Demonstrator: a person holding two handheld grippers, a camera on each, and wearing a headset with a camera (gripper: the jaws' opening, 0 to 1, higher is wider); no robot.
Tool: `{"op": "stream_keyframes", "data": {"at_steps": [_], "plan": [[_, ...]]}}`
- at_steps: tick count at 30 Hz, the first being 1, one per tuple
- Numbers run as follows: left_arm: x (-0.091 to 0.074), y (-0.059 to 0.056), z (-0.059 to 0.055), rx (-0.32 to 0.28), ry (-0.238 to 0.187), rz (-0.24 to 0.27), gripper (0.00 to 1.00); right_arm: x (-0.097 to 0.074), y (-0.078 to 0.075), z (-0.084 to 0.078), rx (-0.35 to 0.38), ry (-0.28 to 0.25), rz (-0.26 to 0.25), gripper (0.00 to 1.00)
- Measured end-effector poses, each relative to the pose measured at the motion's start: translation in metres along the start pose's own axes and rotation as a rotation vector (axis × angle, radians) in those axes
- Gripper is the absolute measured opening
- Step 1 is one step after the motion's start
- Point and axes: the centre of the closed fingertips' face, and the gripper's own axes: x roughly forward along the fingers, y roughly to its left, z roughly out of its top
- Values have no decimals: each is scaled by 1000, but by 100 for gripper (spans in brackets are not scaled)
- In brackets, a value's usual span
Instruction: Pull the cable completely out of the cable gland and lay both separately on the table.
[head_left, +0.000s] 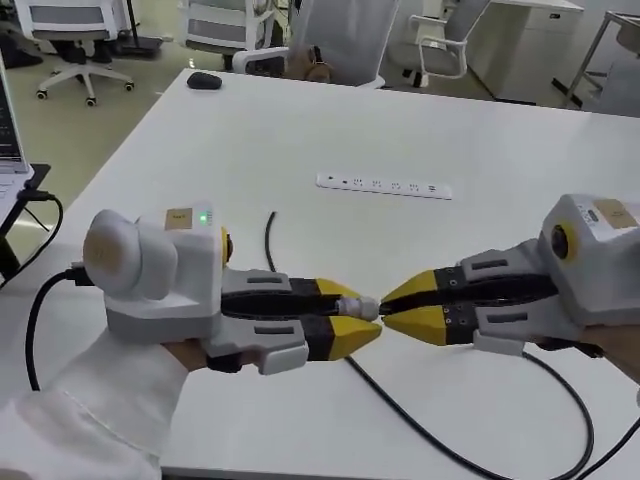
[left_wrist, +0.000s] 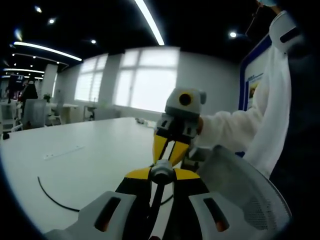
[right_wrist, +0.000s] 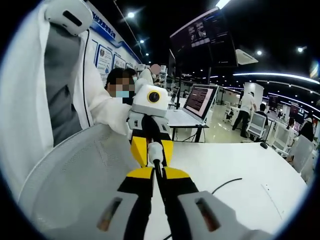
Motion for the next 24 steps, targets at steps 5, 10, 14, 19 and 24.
{"op": "stream_keyframes", "data": {"at_steps": [5, 10, 14, 19, 24], "plan": [[-1, 1, 1, -4, -4, 3, 17, -1, 0, 1, -9, 5, -1, 4], [-3, 4, 2, -20, -9, 17, 17, -10, -4, -4, 3, 14, -21, 4], [-3, 6, 2, -32, -10, 23, 17, -19, -6, -10, 13, 24, -41, 4], [-3, 6, 1, -36, -5, 22, 17, -31, -6, -19, 37, 32, -66, 5], [-5, 6, 5, -50, -31, 21, 17, -39, -3, -29, 52, 63, -80, 4]]}}
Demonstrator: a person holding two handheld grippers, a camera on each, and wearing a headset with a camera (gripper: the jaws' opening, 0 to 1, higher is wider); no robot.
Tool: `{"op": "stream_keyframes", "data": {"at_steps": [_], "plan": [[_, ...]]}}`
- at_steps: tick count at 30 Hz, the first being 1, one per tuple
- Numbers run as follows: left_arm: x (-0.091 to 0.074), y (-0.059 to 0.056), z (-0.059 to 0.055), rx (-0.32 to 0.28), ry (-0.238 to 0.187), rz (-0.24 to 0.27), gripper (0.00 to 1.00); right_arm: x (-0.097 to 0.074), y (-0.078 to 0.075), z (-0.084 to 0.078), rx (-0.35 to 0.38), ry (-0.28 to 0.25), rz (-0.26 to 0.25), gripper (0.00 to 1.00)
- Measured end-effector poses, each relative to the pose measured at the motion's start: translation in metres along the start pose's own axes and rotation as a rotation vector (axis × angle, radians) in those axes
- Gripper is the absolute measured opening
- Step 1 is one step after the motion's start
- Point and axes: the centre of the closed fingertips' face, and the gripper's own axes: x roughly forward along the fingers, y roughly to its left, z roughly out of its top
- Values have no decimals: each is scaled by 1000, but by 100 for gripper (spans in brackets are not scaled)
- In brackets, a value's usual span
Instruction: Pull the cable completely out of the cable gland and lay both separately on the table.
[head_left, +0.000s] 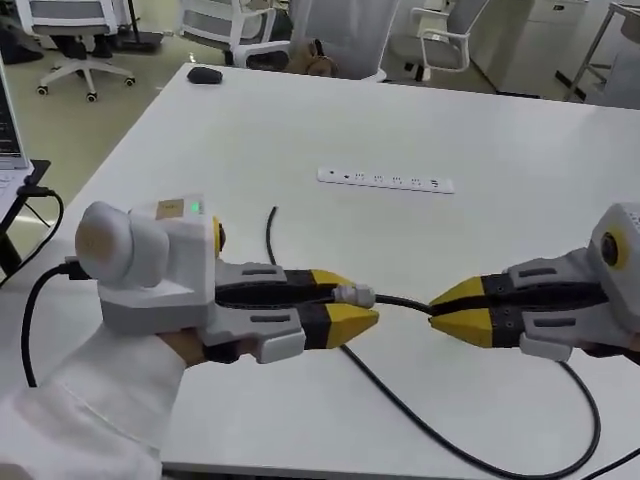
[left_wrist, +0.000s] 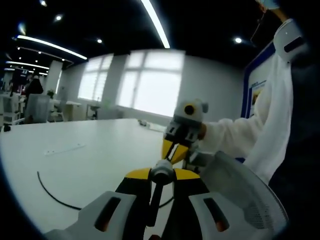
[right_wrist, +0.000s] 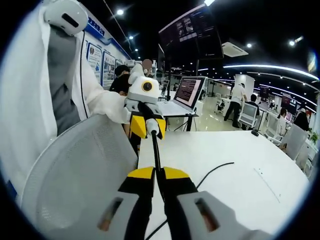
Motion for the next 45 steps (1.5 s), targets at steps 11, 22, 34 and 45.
{"op": "stream_keyframes", "data": {"at_steps": [11, 22, 34, 45], "plan": [[-1, 3, 1, -4, -5, 10, 17, 0, -3, -2, 13, -8, -9, 4], [-3, 9, 4, -9, -25, 39, 17, -8, -12, -19, 35, -8, -30, 4], [-5, 14, 4, -16, -26, 61, 17, -17, -35, -50, 105, 10, -108, 4], [-5, 19, 2, -18, -23, 84, 17, 17, -62, -80, 145, 38, -105, 5]]}}
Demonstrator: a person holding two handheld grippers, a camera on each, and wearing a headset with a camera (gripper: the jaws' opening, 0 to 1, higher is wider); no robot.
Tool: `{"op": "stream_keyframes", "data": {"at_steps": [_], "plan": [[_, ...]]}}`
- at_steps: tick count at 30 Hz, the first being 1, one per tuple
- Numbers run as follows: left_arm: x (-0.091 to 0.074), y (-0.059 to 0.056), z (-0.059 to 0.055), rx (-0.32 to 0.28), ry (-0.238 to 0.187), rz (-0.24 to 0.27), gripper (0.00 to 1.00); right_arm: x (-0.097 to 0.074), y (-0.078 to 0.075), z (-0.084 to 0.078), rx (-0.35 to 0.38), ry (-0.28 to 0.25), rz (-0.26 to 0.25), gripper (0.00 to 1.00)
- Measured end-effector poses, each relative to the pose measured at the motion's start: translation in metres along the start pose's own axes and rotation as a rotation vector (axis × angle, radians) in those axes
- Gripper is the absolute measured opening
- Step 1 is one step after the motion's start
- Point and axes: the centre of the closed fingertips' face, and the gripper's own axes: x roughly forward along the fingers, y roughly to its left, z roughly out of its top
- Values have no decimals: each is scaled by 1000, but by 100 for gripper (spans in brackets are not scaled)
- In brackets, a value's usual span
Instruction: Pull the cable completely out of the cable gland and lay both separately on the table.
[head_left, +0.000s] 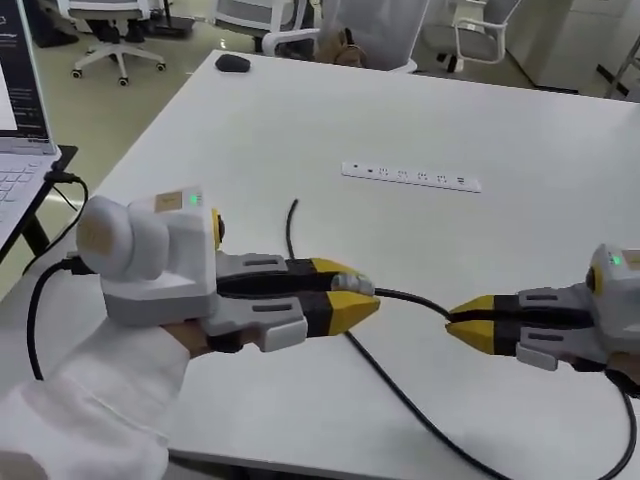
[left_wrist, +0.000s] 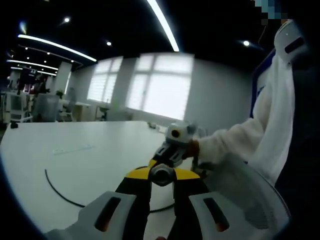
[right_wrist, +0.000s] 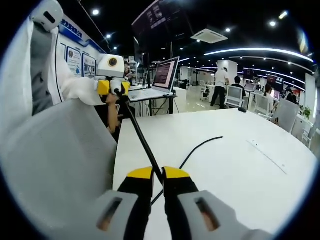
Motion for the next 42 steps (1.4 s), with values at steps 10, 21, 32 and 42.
{"op": "stream_keyframes", "data": {"at_steps": [10, 21, 32, 42], "plan": [[-6, 9, 7, -9, -42, 35, 17, 33, -18, -28, 38, 31, 22, 4], [-6, 14, -2, -24, -6, 57, 17, 73, -24, -74, 37, 161, 47, 4], [-7, 21, -12, -30, 29, 90, 17, 82, -29, -99, 50, 249, 32, 5], [-6, 32, -22, -58, 53, 126, 17, 84, -33, -112, 106, 258, 34, 13]]}}
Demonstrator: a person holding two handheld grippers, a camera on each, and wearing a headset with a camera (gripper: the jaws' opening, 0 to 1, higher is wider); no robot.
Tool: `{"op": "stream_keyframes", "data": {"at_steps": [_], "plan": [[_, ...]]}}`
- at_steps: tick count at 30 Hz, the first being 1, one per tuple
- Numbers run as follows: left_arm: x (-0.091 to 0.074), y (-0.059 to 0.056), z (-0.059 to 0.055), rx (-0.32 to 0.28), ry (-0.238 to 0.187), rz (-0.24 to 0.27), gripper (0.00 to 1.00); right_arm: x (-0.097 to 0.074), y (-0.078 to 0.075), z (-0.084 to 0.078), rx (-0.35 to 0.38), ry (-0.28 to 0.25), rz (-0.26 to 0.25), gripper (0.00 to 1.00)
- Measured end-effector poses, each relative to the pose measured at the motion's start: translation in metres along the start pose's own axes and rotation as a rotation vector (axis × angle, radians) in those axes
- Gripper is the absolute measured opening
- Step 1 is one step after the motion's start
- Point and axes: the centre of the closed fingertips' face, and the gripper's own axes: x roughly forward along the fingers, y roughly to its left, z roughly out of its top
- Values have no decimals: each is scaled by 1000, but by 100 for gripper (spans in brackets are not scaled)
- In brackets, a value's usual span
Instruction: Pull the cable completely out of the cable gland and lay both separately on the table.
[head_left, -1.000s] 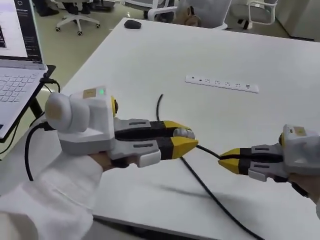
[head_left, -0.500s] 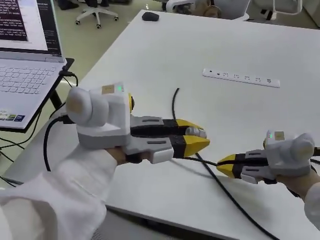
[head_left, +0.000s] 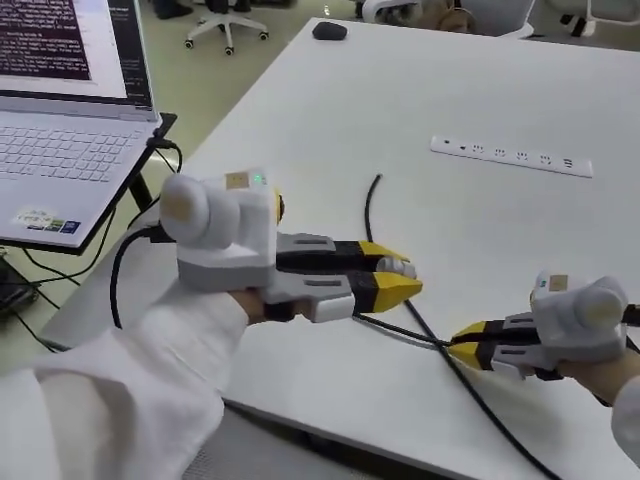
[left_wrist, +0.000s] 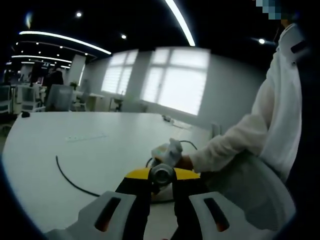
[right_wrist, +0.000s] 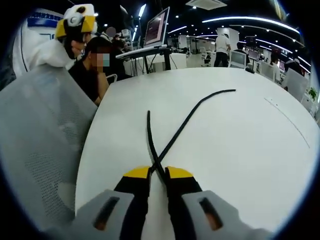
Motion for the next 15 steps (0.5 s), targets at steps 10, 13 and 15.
{"op": "stream_keyframes", "data": {"at_steps": [10, 13, 15], "plan": [[13, 28, -14, 18, 55, 22, 17, -14, 1, 8, 19, -46, -1, 35], [27, 46, -30, 61, 103, 19, 17, -28, 15, 19, -5, -76, 12, 42], [33, 56, -38, 74, 125, 17, 17, -39, 23, 23, -7, -81, 8, 45]]}}
